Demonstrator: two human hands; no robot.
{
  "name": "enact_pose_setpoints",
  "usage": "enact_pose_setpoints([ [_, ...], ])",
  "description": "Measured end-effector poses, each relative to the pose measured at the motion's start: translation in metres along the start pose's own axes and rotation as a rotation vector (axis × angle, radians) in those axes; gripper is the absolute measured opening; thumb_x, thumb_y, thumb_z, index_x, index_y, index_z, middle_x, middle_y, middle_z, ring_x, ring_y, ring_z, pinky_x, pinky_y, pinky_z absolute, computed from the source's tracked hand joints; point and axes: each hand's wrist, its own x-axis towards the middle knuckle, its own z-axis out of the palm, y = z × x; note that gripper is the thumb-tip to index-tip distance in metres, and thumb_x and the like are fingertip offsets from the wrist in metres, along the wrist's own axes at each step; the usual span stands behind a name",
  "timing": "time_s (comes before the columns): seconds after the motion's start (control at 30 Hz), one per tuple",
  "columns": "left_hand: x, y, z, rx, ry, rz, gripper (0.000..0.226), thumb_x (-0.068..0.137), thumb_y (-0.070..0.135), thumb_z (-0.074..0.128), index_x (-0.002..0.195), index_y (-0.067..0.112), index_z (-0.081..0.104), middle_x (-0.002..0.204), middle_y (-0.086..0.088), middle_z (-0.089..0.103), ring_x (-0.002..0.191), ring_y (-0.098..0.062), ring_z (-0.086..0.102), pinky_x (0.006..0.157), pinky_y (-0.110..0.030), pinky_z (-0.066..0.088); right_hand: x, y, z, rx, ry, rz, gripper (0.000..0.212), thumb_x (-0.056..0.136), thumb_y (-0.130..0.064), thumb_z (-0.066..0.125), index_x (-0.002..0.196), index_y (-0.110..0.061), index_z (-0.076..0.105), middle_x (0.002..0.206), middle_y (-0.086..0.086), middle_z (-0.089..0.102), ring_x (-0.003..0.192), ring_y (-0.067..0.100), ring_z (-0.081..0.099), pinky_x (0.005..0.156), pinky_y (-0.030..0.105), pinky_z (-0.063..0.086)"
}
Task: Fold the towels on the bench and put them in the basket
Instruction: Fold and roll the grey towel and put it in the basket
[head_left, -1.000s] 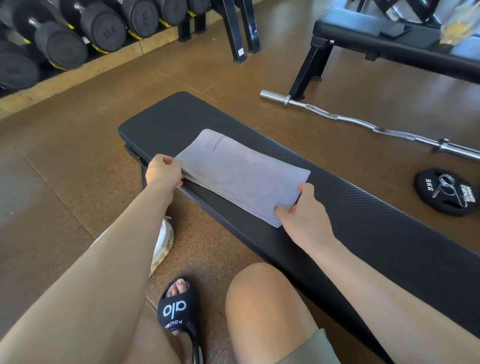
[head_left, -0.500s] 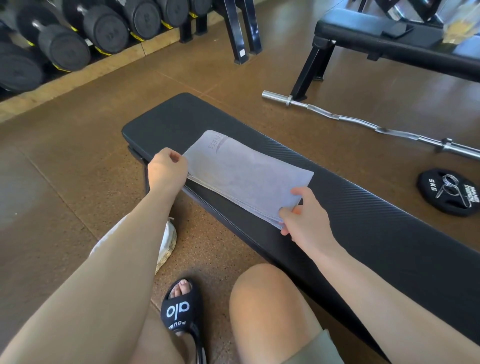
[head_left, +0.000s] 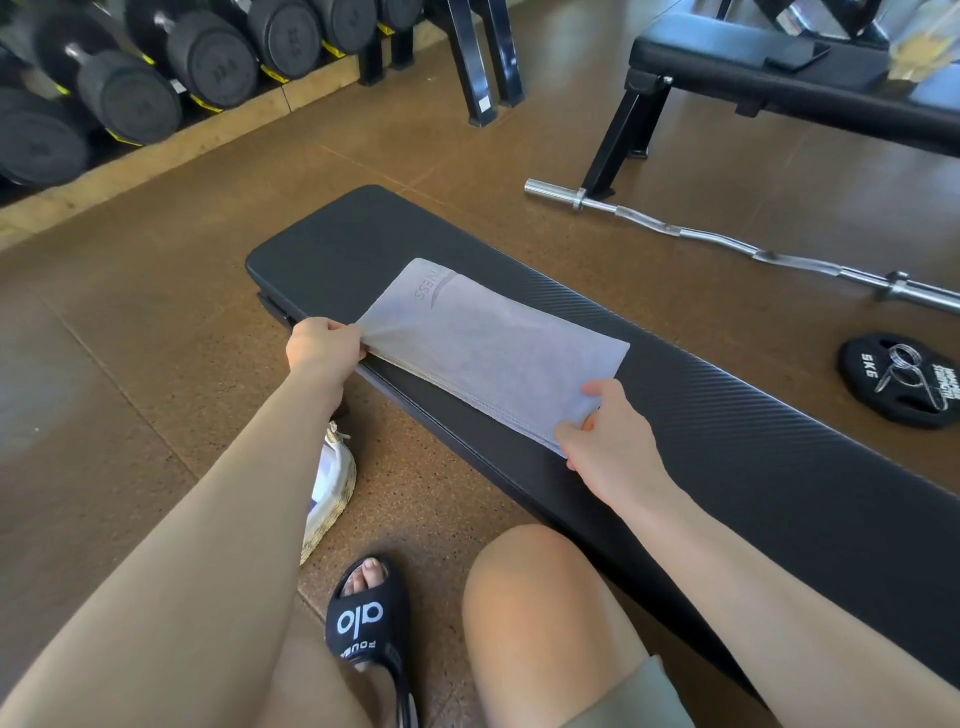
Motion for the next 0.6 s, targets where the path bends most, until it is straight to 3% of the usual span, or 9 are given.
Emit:
enact_pose_setpoints([
  [0.2, -0.002, -0.005, 0.0, 0.122, 0.034, 0.094, 0.009, 0.087, 0.013, 0.064, 0.094, 0.011, 0.068, 0.097, -0.006, 0.067, 0.092, -0.023, 0.065, 0.074, -0.034, 0.058, 0.004, -0.001, 0.0, -0.065, -0.021, -0.012, 0.053, 0.088, -0.018, 0.059, 0.137, -0.022, 0.036, 0.087, 0.004, 0.063, 0.076, 0.019, 0.064, 0.064, 0.035, 0.051],
  [0.4, -0.01, -0.008, 0.006, 0.167, 0.082, 0.198, 0.015, 0.093, 0.011, 0.061, 0.108, 0.01, 0.057, 0.099, -0.003, 0.054, 0.072, -0.008, 0.047, 0.055, -0.019, 0.036, 0.003, 0.001, 0.001, -0.154, -0.03, -0.042, 0.054, 0.088, -0.021, 0.058, 0.136, -0.021, 0.033, 0.096, 0.011, 0.066, 0.081, 0.025, 0.064, 0.061, 0.033, 0.046],
  [0.53, -0.016, -0.006, 0.007, 0.26, 0.092, 0.267, 0.024, 0.095, 0.013, 0.059, 0.116, 0.014, 0.047, 0.112, -0.008, 0.05, 0.081, -0.014, 0.051, 0.06, -0.022, 0.042, 0.0, 0.001, 0.003, -0.198, -0.005, -0.062, 0.054, 0.09, -0.023, 0.056, 0.138, -0.02, 0.033, 0.097, 0.012, 0.066, 0.082, 0.028, 0.064, 0.062, 0.033, 0.045],
  [0.6, -0.019, -0.003, 0.008, 0.457, 0.158, 0.457, 0.026, 0.094, 0.013, 0.056, 0.118, 0.015, 0.045, 0.117, -0.011, 0.046, 0.095, -0.027, 0.054, 0.072, -0.036, 0.052, -0.003, 0.0, 0.005, -0.227, 0.019, -0.08, 0.054, 0.091, -0.023, 0.055, 0.14, -0.018, 0.032, 0.095, 0.01, 0.066, 0.082, 0.029, 0.064, 0.064, 0.035, 0.047],
])
